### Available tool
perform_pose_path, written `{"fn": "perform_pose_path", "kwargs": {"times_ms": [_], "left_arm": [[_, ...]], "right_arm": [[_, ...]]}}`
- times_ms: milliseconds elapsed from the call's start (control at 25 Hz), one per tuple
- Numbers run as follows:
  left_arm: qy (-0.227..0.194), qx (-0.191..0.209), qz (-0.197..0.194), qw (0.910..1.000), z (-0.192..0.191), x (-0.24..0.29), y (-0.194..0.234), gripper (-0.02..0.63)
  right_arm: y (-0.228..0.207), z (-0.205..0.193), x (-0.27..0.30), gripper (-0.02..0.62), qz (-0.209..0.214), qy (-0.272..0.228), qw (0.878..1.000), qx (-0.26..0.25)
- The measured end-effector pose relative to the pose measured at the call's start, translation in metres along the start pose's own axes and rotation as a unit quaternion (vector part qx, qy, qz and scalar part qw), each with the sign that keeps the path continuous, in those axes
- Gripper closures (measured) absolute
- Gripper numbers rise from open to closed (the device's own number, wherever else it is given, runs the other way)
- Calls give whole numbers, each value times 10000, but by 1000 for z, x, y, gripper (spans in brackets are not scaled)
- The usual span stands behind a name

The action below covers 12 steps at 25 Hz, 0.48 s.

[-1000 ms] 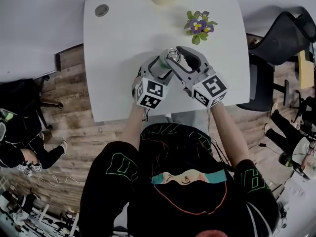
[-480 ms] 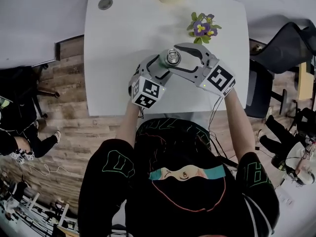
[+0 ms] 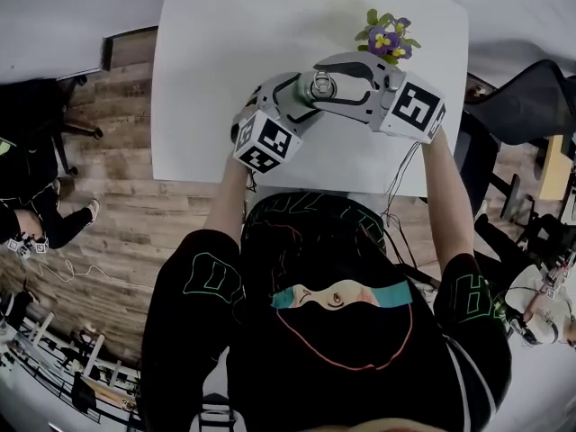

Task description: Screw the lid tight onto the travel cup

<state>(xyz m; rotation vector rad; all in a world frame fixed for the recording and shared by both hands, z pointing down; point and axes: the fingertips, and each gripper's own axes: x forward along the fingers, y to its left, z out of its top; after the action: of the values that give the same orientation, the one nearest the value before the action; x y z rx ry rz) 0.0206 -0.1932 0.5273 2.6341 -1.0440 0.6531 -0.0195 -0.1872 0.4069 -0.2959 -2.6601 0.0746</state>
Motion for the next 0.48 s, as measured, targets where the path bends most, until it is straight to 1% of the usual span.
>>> {"fn": "perform_pose_path", "kwargs": {"times_ms": [120,240,360,480], "left_arm": [[-103,17,11,9999,1,1,1,258],[-134,-8,83,9999,0,-1,1,261],[-140,-48,107,9998,0,0,1,261],[-129,-60,101,9998,0,1,2,261]], "right_arm": [[-1,0,-1,377,-63,-70,10000,23],[-1,-1,-2,380,-297,-122,9994,117],[-3,-1,-3,380,-645,-256,9973,243],[-9,-3,-6,380,-1099,-521,9921,303]]}}
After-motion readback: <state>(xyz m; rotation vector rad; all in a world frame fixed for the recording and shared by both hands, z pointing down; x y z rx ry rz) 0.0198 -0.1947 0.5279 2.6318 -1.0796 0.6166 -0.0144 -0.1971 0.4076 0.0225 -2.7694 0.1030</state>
